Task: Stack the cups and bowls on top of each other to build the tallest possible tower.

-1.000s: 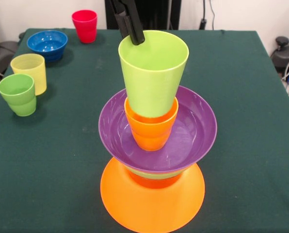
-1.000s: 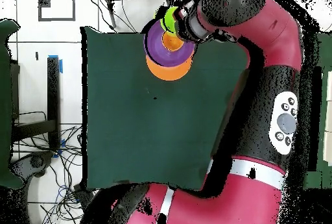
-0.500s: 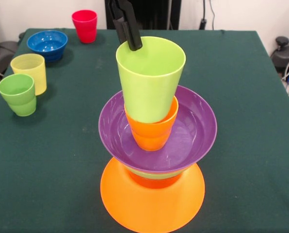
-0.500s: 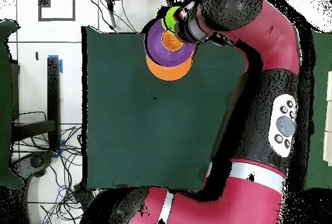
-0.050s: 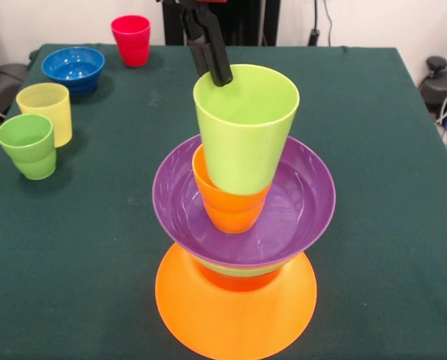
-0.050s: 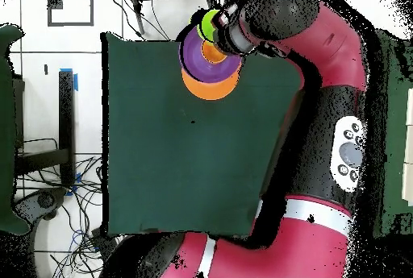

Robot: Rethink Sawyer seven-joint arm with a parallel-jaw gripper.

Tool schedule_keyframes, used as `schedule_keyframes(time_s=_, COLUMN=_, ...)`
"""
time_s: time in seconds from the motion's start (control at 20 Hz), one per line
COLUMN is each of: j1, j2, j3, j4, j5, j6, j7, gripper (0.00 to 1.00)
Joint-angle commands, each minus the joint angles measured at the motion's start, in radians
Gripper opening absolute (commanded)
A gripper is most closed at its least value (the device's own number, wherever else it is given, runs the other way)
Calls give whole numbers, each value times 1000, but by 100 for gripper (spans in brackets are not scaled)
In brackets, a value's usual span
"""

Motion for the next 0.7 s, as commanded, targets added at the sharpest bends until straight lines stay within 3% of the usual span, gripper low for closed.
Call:
schedule_keyframes(time_s=0.05, j1=8, j2=-12, j3=111, j4=142, j5=-90, j6=-52, j7=-159, gripper=0)
schedule_keyframes(time_s=0.7, j1=-3, j2=-18, j3=121, j4=142, j5=-113, j6=-48, j7=-164, gripper=0)
